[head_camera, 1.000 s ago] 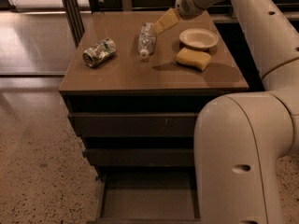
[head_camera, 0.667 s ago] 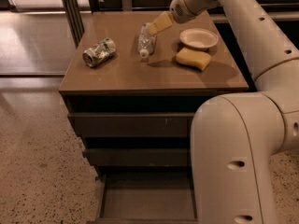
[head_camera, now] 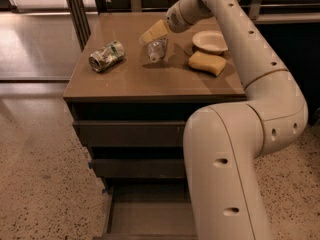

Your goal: Place blue plastic bottle into bottom drawer

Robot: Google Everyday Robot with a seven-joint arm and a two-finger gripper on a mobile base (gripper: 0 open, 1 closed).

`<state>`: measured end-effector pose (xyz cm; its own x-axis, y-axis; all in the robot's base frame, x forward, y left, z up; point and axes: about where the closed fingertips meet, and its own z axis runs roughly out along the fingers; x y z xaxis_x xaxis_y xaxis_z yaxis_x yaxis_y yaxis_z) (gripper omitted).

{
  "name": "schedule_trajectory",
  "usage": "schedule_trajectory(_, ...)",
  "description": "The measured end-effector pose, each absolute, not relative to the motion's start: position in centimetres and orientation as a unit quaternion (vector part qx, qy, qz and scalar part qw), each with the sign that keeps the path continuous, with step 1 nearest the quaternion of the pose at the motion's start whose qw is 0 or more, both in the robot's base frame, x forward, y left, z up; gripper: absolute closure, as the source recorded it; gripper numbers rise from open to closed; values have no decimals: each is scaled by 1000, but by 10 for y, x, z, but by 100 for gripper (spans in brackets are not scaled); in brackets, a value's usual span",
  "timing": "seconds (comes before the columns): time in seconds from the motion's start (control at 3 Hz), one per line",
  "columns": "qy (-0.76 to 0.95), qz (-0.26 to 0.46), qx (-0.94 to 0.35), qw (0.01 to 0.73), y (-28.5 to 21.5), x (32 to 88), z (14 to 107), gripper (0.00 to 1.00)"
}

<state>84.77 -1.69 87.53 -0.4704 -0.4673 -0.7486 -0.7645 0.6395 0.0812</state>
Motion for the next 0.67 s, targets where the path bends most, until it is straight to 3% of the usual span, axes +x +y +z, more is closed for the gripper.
schedule_trajectory(0.67,846,214,-348,342,-10,866,840,0)
